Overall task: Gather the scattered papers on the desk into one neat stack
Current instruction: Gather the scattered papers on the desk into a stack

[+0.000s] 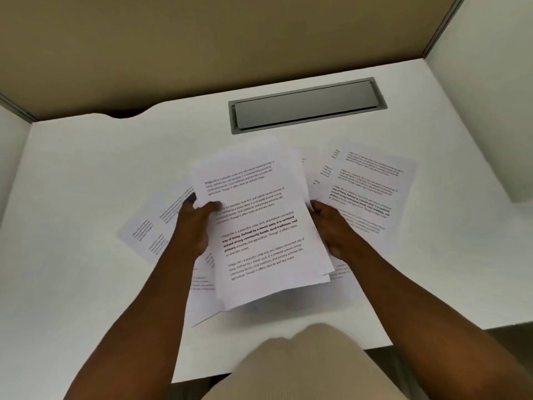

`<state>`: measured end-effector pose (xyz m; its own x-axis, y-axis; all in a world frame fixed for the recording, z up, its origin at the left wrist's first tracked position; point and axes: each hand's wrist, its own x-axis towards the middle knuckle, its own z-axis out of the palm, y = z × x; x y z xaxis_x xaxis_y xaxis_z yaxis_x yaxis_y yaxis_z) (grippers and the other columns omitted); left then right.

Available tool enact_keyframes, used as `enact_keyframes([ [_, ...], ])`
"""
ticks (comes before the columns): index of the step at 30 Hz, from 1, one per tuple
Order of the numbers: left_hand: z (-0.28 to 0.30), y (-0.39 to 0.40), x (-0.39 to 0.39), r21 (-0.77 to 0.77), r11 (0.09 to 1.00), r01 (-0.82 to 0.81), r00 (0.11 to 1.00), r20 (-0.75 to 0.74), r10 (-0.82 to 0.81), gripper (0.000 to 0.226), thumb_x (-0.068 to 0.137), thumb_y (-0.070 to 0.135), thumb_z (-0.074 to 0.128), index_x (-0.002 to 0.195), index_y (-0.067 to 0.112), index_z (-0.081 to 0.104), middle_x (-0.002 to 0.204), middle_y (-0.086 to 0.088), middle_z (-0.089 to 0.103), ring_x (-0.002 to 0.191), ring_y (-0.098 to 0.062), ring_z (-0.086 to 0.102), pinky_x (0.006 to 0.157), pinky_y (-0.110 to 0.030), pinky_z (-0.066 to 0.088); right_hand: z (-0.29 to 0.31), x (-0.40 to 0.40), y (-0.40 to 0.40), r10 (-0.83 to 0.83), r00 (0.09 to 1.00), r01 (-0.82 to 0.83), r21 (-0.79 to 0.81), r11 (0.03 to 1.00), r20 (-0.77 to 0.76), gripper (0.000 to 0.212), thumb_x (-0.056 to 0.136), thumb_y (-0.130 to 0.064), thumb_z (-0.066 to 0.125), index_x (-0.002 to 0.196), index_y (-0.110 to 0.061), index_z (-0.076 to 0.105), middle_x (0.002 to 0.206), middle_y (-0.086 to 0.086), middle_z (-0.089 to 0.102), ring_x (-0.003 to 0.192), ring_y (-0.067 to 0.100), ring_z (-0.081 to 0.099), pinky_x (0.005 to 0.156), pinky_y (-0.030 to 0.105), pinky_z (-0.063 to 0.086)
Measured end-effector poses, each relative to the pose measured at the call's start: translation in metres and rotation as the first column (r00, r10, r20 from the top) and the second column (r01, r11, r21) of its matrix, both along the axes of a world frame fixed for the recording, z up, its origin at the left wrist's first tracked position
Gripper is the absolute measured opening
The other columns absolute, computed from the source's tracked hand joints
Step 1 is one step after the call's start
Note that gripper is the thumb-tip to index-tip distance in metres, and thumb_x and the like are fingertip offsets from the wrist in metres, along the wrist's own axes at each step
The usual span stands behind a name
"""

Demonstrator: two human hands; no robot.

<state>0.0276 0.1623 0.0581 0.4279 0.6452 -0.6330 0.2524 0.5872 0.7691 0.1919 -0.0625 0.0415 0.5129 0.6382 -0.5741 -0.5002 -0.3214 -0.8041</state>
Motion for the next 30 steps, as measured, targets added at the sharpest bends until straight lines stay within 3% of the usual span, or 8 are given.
enact_keyframes([
  [2,-0.007,-0.010,0.001,0.003,0.998,0.058,0.998,0.016,-0.058,0.048,0.080,-0.002,0.069,0.124,0.012,0.061,0.127,-0.012,0.065,0.115,-0.032,0.062,0.101,-0.051,0.047,-0.010,0.002,-0.006,-0.016,1.000,0.016,-0.031,0.999,-0.009,0.026,0.093,-0.036,0.059,0.111,-0.019,0.068,0.107,0.006,0.074,0.098,0.023,0.071,0.084,0.041,0.057],
  [5,-0.014,-0.021,0.004,0.164,0.985,0.058,0.998,-0.046,-0.051,0.034,0.089,-0.002,0.061,0.116,0.018,0.062,0.120,-0.008,0.068,0.110,-0.033,0.064,0.099,-0.054,0.048,-0.026,0.014,-0.017,-0.120,0.980,0.154,-0.222,0.963,0.161,0.021,0.094,-0.037,0.057,0.097,-0.019,0.067,0.107,0.008,0.072,0.095,0.022,0.066,0.088,0.039,0.053],
  [8,-0.016,-0.022,0.006,0.258,0.966,0.014,0.999,-0.053,0.000,0.033,0.092,0.000,0.059,0.117,0.021,0.059,0.111,-0.002,0.067,0.109,-0.032,0.064,0.098,-0.049,0.049,-0.041,0.041,-0.040,-0.153,0.829,0.480,-0.543,0.690,0.538,0.031,0.088,-0.031,0.064,0.108,-0.009,0.057,0.117,0.014,0.062,0.110,0.030,0.057,0.093,0.040,0.045],
  [10,-0.016,-0.022,0.008,0.265,0.964,-0.012,0.998,-0.049,0.026,0.034,0.091,0.001,0.060,0.120,0.020,0.060,0.114,-0.003,0.067,0.110,-0.032,0.063,0.099,-0.050,0.049,-0.046,0.058,-0.064,-0.135,0.818,0.546,-0.678,0.492,0.560,0.061,0.083,-0.027,0.068,0.130,-0.002,0.039,0.134,0.020,0.044,0.124,0.036,0.043,0.099,0.045,0.040],
  [12,-0.017,-0.020,0.009,0.249,0.968,-0.032,0.998,-0.043,0.044,0.035,0.090,0.001,0.061,0.120,0.019,0.061,0.118,-0.006,0.068,0.109,-0.032,0.064,0.099,-0.053,0.049,-0.045,0.068,-0.078,-0.165,0.876,0.480,-0.781,0.399,0.453,0.089,0.078,-0.030,0.075,0.142,-0.002,0.020,0.144,0.022,0.030,0.132,0.037,0.033,0.105,0.048,0.035],
  [14,-0.017,-0.019,0.009,0.237,0.970,-0.047,0.998,-0.030,0.055,0.035,0.089,0.000,0.062,0.118,0.019,0.062,0.117,-0.006,0.068,0.109,-0.032,0.064,0.099,-0.053,0.048,-0.046,0.073,-0.082,-0.174,0.905,0.426,-0.822,0.378,0.389,0.101,0.075,-0.032,0.080,0.145,-0.003,0.013,0.147,0.023,0.027,0.135,0.037,0.030,0.108,0.046,0.031],
  [19,-0.017,-0.023,0.014,0.227,0.972,-0.065,0.997,-0.016,0.070,0.039,0.088,-0.001,0.062,0.123,0.017,0.061,0.117,-0.005,0.068,0.107,-0.029,0.064,0.100,-0.052,0.048,-0.056,0.086,-0.085,-0.161,0.931,0.365,-0.824,0.433,0.328,0.089,0.069,-0.029,0.083,0.135,0.003,0.033,0.133,0.018,0.049,0.123,0.034,0.049,0.103,0.043,0.040],
  [30,-0.011,-0.024,0.015,0.205,0.978,-0.044,0.999,0.017,0.042,0.038,0.089,-0.003,0.060,0.120,0.019,0.060,0.113,-0.002,0.068,0.102,-0.027,0.065,0.098,-0.051,0.049,-0.048,0.088,-0.103,-0.159,0.837,0.531,-0.704,0.472,0.524,0.016,0.081,-0.013,0.067,0.092,-0.001,0.064,0.106,0.022,0.068,0.101,0.038,0.065,0.081,0.035,0.049],
])
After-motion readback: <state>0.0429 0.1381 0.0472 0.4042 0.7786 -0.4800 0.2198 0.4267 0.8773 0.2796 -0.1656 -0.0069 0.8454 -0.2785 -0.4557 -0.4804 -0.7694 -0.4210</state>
